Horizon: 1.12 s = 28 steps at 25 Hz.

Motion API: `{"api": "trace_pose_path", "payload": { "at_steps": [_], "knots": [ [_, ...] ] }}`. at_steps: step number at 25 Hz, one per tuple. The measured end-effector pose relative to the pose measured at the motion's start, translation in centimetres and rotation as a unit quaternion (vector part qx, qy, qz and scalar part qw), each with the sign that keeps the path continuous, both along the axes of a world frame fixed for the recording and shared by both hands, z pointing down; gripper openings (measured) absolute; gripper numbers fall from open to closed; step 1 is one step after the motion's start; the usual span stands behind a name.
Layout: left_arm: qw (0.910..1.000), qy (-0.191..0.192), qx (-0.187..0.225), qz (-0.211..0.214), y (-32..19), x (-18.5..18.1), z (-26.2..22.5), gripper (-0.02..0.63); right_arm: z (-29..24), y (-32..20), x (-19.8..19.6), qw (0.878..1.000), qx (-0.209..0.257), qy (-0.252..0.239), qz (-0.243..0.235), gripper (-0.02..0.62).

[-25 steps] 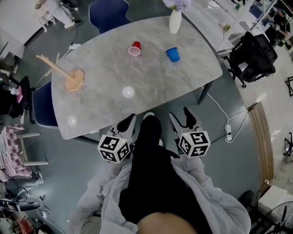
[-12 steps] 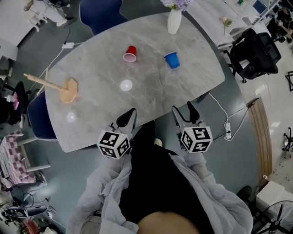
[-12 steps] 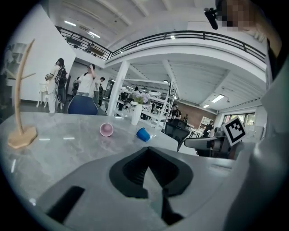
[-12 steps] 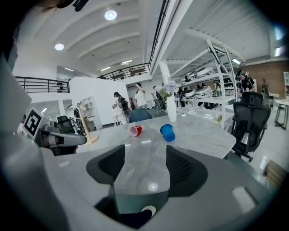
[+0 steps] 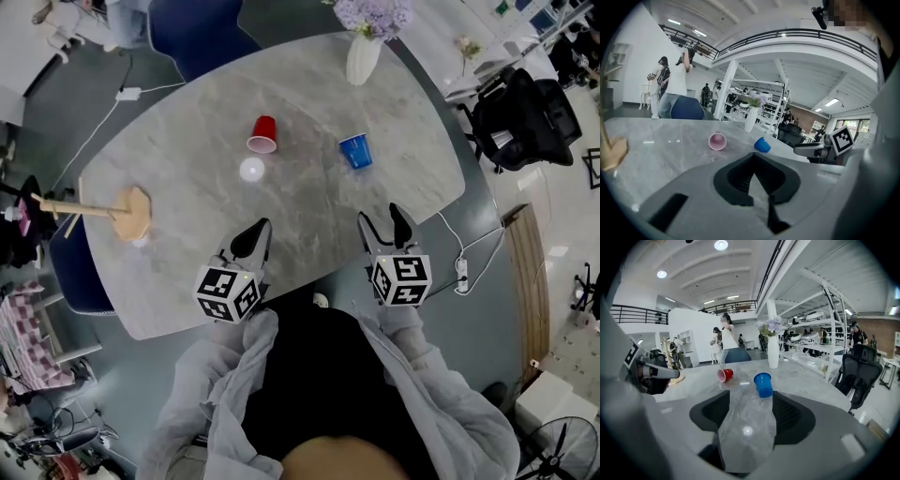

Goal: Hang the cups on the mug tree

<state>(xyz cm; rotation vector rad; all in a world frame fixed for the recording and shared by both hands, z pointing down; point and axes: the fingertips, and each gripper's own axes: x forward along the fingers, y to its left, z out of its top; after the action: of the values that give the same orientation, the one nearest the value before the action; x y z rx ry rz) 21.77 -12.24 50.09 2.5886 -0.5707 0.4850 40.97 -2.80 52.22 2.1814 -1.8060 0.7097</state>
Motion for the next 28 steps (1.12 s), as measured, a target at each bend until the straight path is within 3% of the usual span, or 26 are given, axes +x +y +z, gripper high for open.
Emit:
{"api": "trace_pose_path", "payload": {
  "at_steps": [15,25,28],
  "knots": [
    [0.9988,-0.015,-0.038,-0.026,-7.1,1.8,4.7,-0.002,7.6,-9.5,5.9,0.997,-0.072,0.001,-0.002,0.282],
    [0.9978,-0.023,-0.052,-0.033,-8.9,2.5,6.6,-0.003,10.4,-12.6,7.3,0.995,-0.102,-0.008,0.009,0.296],
    [0.9978,-0.023,-0.052,-0.036,-9.2,2.4,6.6,-0.002,10.9,-12.8,7.4,0.994,-0.11,-0.011,0.011,0.252]
  ]
}}
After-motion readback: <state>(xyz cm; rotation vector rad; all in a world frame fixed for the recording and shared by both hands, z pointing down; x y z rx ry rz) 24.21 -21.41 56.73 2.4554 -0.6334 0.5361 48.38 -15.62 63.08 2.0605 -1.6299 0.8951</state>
